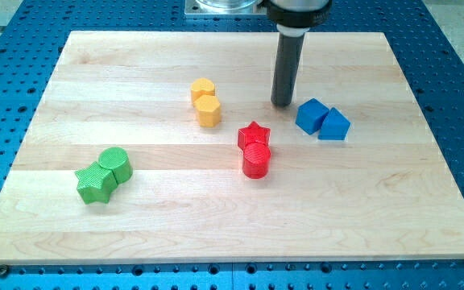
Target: Move the blue blocks to the right of the red blocks
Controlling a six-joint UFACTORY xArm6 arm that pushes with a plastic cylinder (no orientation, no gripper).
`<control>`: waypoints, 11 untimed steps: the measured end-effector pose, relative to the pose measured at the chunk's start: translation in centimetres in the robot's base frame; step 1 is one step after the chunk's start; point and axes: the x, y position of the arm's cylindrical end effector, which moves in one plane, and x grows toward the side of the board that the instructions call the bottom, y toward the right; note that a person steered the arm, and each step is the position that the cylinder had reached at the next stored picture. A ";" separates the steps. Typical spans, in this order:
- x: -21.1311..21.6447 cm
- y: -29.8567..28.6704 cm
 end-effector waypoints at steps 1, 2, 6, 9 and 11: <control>1.8 0.9; 5.6 1.8; 9.7 5.3; 14.4 6.4; 15.0 9.7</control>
